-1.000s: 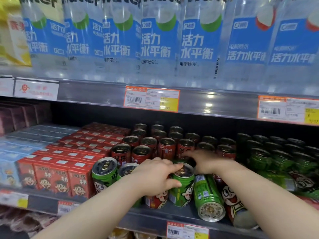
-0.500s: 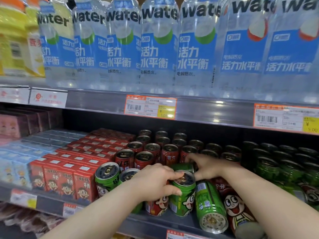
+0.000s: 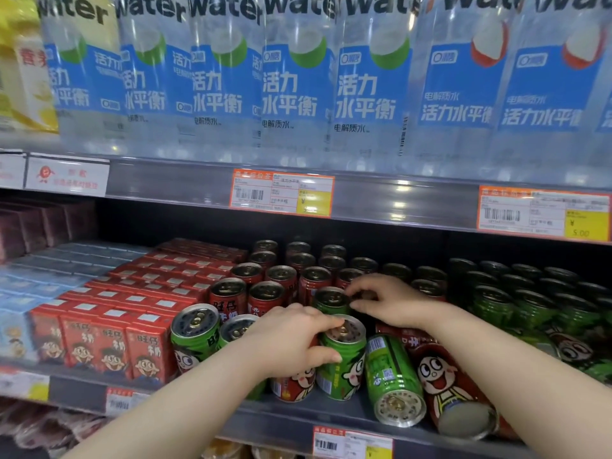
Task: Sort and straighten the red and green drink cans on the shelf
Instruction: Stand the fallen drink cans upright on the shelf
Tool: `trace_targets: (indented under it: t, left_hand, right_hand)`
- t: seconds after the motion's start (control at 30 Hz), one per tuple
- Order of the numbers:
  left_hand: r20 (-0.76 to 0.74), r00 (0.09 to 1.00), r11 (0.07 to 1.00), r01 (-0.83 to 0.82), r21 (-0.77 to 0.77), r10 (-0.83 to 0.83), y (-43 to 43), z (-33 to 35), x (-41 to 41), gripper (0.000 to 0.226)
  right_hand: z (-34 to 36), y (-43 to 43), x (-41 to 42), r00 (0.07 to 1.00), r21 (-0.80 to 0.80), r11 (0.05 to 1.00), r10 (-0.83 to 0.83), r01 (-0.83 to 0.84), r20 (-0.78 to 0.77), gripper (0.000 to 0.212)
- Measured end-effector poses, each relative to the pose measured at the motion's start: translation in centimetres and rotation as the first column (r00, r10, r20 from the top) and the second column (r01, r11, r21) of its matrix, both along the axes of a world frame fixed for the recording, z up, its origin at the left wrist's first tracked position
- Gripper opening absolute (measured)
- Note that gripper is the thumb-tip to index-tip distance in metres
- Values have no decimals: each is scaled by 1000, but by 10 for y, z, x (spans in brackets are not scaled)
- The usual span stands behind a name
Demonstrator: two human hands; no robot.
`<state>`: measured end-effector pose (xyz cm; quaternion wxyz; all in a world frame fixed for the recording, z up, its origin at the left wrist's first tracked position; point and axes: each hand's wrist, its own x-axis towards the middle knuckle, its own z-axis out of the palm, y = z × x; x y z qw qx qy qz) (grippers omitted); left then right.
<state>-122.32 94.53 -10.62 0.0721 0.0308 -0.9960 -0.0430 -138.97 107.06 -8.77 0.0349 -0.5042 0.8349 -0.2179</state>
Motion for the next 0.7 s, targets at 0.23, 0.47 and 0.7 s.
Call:
trace_targets:
  t: [0.23, 0.47, 0.7]
  left_hand:
    - [6, 999, 999, -39, -34, 39, 14, 2, -13, 79]
    - [168, 986, 993, 7, -117, 13, 27, 1, -23, 102]
    - [168, 986, 991, 5, -135, 18, 30, 3, -20, 108]
  right_hand:
    - [6, 64, 34, 996, 370, 926, 91, -77, -22, 61]
    - [-25, 82, 48, 976, 282, 958, 103, -46, -191, 72]
    - [-15, 84, 40, 998, 69, 997, -28, 24, 62, 32]
